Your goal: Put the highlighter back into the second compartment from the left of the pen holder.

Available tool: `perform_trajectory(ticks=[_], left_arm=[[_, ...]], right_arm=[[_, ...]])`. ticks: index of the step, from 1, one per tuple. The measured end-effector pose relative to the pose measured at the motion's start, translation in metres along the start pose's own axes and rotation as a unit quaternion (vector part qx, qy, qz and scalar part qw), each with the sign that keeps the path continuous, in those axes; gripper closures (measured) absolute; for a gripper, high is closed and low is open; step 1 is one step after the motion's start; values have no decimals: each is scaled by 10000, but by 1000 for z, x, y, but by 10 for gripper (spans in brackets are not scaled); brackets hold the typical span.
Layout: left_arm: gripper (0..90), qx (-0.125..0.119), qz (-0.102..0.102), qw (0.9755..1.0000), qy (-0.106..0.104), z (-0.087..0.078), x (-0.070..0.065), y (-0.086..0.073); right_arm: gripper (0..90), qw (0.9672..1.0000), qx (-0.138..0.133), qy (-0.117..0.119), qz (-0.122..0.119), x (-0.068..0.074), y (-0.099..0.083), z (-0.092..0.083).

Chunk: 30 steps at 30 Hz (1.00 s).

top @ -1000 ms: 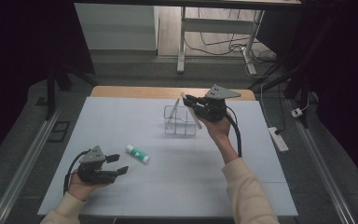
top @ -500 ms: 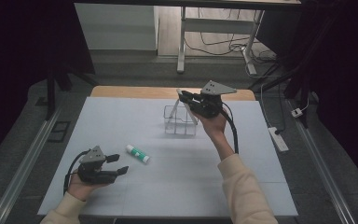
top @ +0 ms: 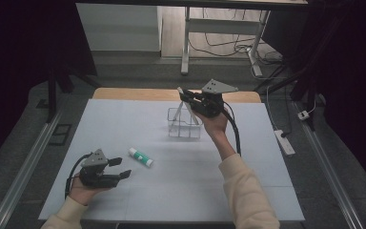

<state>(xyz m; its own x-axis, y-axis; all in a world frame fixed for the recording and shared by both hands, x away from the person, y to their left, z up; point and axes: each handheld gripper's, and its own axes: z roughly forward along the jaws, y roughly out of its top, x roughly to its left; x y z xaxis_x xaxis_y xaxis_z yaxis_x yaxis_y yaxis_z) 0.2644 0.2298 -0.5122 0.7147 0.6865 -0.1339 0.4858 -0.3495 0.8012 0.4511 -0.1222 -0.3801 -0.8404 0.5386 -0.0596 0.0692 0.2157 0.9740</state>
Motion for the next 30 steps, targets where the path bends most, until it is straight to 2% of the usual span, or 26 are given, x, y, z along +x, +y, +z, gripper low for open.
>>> perform_trajectory(ticks=[13, 30], left_arm=[[360, -11, -4, 10000, -10, 0, 1, 0], [360, 11, 11, 10000, -7, 0, 2, -1]], right_arm=[[776, 10000, -18, 4, 67, -1, 1, 14], [775, 10000, -53, 4, 0, -5, -4, 34]])
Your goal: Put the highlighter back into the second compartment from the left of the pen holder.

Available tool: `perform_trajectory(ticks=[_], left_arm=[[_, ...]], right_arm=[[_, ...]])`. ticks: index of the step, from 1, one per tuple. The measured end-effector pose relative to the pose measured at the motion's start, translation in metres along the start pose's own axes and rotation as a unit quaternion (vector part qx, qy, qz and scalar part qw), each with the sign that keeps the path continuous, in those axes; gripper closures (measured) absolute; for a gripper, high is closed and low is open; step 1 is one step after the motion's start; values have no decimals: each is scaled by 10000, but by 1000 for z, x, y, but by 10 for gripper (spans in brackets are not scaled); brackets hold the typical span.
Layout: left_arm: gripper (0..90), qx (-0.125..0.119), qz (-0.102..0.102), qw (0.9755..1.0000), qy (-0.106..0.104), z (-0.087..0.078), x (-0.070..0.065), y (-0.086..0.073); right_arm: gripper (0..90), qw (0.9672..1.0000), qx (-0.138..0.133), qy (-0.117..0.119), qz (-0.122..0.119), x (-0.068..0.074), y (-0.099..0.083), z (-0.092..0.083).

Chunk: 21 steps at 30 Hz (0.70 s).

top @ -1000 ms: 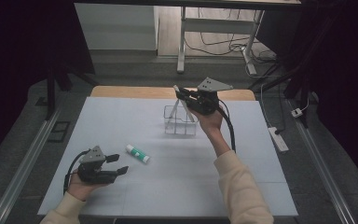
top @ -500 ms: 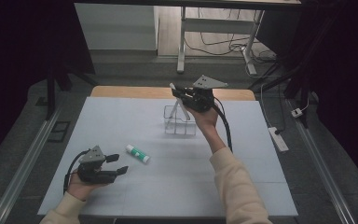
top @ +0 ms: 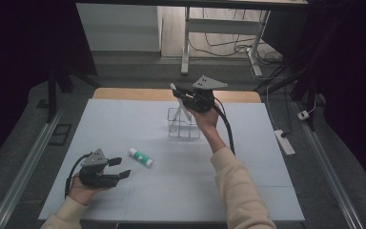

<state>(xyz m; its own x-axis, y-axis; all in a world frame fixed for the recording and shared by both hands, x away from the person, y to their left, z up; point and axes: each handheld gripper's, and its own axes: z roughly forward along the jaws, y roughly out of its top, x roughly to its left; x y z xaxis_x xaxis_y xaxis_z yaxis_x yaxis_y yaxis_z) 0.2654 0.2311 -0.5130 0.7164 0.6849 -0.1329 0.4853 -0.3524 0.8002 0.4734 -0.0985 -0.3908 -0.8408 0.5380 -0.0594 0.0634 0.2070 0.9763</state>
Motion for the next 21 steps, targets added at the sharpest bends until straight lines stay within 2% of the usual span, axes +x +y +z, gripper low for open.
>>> perform_trajectory(ticks=[12, 17, 19, 21], left_arm=[[359, 16, -2, 10000, 15, 0, 1, 0], [359, 48, 23, 10000, 23, 1, 0, 0], [358, 55, 32, 10000, 32, 1, 0, 0], [358, 53, 30, 10000, 31, 1, 0, 0]], right_arm=[[774, 9999, 19, -77, 90, -9, -16, 15], [764, 9999, 82, -95, 56, -11, -22, 18], [674, 9994, 184, -270, 66, -11, -24, 18], [584, 9991, 235, -334, 136, -11, -25, 17]])
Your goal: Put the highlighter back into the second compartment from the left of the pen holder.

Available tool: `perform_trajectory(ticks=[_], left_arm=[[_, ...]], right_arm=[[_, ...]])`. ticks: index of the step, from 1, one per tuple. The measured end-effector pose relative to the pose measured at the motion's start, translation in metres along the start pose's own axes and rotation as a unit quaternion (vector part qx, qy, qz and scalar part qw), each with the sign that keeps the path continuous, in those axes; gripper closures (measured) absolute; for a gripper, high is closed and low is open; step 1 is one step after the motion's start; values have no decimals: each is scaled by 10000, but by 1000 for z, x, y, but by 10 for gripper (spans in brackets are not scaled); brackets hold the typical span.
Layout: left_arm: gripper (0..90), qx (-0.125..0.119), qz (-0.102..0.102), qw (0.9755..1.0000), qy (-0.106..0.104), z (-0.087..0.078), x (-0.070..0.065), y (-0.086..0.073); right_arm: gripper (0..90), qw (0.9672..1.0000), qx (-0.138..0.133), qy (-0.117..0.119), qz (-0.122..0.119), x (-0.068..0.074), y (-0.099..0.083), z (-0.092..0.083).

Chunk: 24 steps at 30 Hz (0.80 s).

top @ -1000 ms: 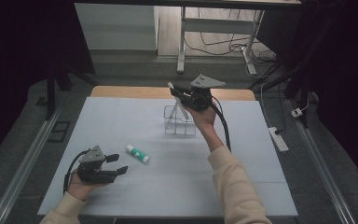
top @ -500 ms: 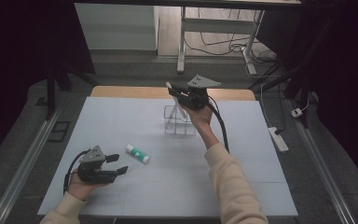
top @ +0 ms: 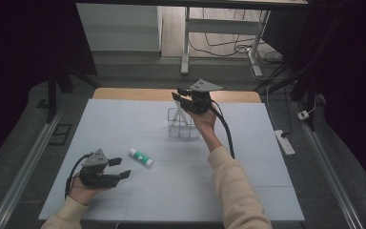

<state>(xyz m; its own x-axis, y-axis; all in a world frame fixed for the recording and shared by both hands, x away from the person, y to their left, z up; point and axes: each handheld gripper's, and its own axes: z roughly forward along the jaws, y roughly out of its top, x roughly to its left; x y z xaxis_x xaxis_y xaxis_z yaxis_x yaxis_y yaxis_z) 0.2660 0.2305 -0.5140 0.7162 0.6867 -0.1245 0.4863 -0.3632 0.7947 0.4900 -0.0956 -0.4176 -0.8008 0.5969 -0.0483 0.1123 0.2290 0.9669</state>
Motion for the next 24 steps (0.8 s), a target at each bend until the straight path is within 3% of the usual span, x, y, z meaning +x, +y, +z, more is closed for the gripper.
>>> perform_trajectory(ticks=[6, 15, 24], left_arm=[[358, -7, -3, 10000, 0, 0, -1, 0], [358, -6, -3, 10000, 11, 0, -1, 0], [358, -12, -10, 10000, 24, 0, 0, 0]], right_arm=[[510, 9999, 84, -83, 35, -1, -3, -10], [506, 9997, 195, -74, 89, -5, -11, -26], [506, 9990, 408, 117, 141, -5, -21, -44]])
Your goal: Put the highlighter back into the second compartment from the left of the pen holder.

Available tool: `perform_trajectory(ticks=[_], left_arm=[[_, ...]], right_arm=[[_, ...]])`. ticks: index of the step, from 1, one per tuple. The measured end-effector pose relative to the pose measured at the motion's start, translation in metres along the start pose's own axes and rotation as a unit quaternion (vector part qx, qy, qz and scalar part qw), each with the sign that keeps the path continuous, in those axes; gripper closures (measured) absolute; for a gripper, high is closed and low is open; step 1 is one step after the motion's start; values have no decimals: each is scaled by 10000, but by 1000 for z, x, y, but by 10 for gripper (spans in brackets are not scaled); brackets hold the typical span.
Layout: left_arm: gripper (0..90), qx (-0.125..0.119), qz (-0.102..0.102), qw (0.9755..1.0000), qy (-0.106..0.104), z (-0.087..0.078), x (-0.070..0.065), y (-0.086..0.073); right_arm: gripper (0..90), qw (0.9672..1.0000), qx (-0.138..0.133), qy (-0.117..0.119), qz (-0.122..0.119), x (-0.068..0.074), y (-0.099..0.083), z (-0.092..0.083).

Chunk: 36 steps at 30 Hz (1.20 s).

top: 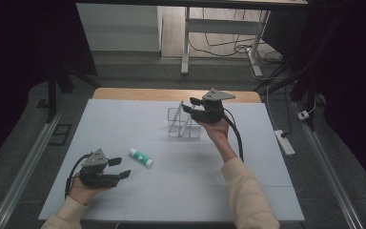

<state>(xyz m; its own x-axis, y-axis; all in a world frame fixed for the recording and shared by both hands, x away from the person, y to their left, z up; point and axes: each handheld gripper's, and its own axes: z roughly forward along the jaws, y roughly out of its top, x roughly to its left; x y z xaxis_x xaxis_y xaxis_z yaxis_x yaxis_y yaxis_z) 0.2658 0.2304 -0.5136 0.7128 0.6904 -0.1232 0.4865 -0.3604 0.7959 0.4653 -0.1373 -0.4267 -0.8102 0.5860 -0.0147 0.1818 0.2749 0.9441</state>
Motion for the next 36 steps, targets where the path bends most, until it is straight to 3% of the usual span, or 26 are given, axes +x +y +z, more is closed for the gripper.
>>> perform_trajectory(ticks=[18, 36], left_arm=[[358, 35, -7, 10000, 17, 1, 0, 0], [354, 44, 4, 10000, 23, 3, 0, 1]], right_arm=[[491, 9984, 543, 33, 135, -9, -42, -46], [446, 9959, 886, 155, 95, 6, -67, -81]])
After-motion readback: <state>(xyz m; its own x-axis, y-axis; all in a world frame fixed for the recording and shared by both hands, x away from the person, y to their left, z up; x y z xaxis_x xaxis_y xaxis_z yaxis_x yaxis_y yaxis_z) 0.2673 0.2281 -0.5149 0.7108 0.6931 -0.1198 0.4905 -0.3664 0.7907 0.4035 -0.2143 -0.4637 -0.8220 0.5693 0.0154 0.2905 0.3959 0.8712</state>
